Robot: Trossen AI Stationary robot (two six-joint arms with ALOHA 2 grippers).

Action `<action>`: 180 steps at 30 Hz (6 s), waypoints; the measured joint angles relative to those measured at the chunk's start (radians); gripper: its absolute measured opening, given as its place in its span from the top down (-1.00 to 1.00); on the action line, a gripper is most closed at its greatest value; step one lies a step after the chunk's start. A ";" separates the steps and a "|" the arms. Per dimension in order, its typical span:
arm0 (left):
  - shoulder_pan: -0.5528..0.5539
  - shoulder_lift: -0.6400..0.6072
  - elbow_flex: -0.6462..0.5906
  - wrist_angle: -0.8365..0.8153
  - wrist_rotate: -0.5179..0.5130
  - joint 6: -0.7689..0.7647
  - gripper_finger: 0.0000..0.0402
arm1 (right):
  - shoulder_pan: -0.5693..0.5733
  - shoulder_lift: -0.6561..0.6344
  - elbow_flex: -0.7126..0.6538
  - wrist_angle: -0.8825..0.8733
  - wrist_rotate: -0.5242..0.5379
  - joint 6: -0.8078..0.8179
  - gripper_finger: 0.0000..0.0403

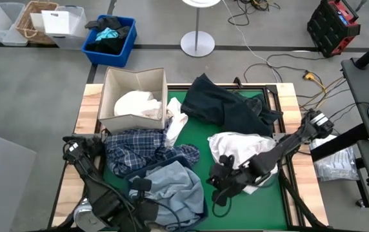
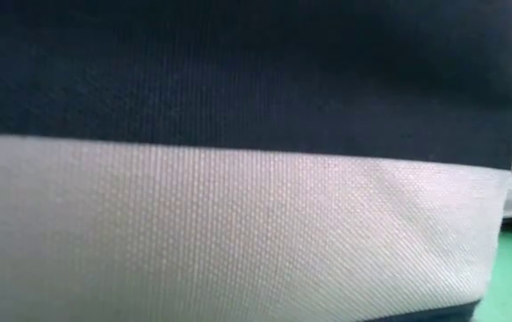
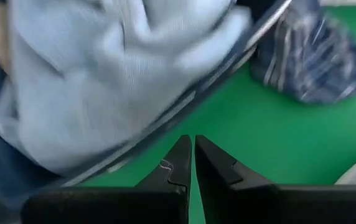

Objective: Sort clothes
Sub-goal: Put the light blue pants into the blue laundry organizer

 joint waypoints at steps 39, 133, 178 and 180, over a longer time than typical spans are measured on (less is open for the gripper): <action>-0.009 -0.015 -0.440 0.107 -0.016 -0.034 1.00 | 0.097 0.276 0.270 -0.010 -0.147 0.023 0.94; 0.138 -0.085 -0.648 0.315 0.085 -0.247 1.00 | -0.184 0.405 0.374 0.097 -0.095 -0.184 0.94; 0.129 -0.079 -0.340 0.064 0.111 -0.203 1.00 | -0.184 0.397 0.610 -0.154 -0.032 -0.251 0.94; 0.129 -0.079 -0.316 0.046 0.111 -0.203 1.00 | -0.184 0.397 0.642 -0.183 -0.019 -0.261 0.94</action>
